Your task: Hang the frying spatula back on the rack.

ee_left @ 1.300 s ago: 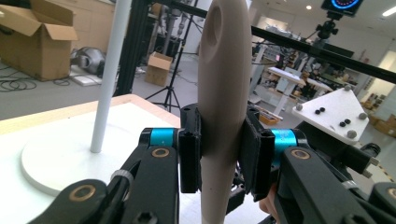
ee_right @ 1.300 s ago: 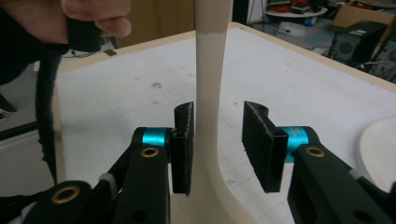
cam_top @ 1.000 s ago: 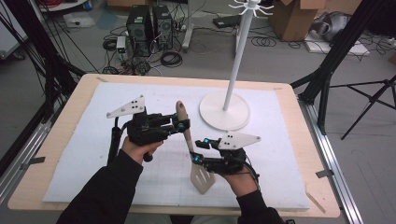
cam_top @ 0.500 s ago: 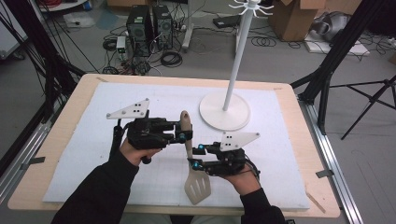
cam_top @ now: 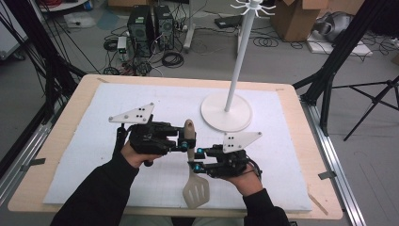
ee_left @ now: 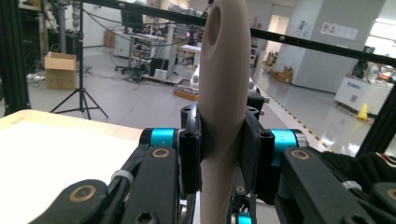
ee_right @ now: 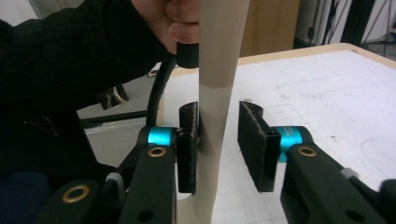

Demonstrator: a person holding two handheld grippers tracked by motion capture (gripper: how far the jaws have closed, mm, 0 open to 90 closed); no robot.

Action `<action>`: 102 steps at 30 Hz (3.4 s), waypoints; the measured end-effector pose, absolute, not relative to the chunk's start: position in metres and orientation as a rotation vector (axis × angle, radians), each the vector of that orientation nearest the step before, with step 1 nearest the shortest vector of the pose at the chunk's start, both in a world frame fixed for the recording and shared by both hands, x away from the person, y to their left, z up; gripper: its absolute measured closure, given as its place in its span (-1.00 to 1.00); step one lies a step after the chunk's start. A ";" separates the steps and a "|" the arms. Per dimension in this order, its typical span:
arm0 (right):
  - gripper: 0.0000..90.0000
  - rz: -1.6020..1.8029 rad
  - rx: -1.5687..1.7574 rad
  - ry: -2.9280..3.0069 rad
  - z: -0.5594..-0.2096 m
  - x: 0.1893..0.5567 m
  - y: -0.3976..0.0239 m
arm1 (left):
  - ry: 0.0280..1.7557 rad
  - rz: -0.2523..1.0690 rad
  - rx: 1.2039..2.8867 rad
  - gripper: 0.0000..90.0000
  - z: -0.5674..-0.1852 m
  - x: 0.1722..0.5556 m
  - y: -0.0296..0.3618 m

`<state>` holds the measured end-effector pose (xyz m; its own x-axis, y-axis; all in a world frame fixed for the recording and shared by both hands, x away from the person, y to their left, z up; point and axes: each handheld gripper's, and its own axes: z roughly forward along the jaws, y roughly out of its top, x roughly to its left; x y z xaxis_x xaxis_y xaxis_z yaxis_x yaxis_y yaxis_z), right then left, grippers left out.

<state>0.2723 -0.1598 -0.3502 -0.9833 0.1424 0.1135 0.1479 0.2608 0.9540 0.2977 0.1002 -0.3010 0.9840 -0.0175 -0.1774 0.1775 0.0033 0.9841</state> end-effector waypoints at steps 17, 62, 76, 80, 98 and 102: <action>0.72 -1.946 -0.268 -2.424 -0.347 0.270 -0.158 | 0.113 -0.154 1.516 0.59 -0.298 0.296 0.102; 0.72 -1.998 -0.974 -2.609 -0.284 0.326 -0.193 | 0.531 0.287 1.578 -0.55 -0.406 0.263 0.192; 0.72 -2.006 -1.150 -2.640 -0.232 0.371 -0.197 | 0.524 0.265 1.577 -0.54 -0.406 0.261 0.191; 0.72 -1.990 -1.214 -2.639 -0.222 0.383 -0.198 | 0.530 0.263 1.570 -0.54 -0.406 0.261 0.191; 0.72 -1.965 -1.392 -2.566 -0.215 0.418 -0.212 | 0.538 0.248 1.574 -0.54 -0.407 0.260 0.195; 0.72 -1.958 -1.397 -2.571 -0.213 0.421 -0.210 | 0.541 0.247 1.569 -0.54 -0.407 0.260 0.195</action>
